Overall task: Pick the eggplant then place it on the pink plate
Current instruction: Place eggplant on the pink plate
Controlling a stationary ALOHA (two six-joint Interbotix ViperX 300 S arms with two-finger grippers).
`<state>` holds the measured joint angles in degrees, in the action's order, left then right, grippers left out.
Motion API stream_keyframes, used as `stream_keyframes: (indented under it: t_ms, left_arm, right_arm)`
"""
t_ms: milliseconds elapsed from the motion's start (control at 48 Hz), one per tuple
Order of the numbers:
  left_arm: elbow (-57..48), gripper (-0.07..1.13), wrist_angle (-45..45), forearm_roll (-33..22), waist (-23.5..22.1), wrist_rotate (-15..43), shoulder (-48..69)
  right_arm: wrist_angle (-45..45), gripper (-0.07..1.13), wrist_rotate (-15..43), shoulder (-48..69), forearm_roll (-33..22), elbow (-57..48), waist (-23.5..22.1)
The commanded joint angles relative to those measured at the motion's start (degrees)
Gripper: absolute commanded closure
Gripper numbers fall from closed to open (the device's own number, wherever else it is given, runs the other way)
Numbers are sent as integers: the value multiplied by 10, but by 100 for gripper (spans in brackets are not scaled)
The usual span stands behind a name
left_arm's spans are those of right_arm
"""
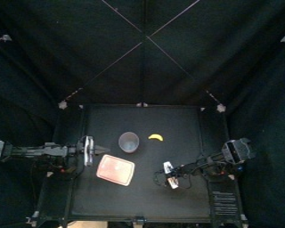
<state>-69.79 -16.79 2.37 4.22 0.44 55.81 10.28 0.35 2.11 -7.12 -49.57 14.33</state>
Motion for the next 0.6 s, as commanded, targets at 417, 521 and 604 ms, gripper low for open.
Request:
stream_keyframes:
  t_ms: [417, 521, 604]
  left_arm:
    - [7, 109, -3, 0, 1, 1, -2]
    - [7, 109, -3, 0, 1, 1, -2]
    - [7, 109, -3, 0, 1, 1, -2]
  right_arm:
    - [-21, 52, -12, 17, -44, 91, -28]
    - [-21, 52, -11, 5, -82, 135, -40]
    - [-21, 52, -11, -14, -109, 176, -52]
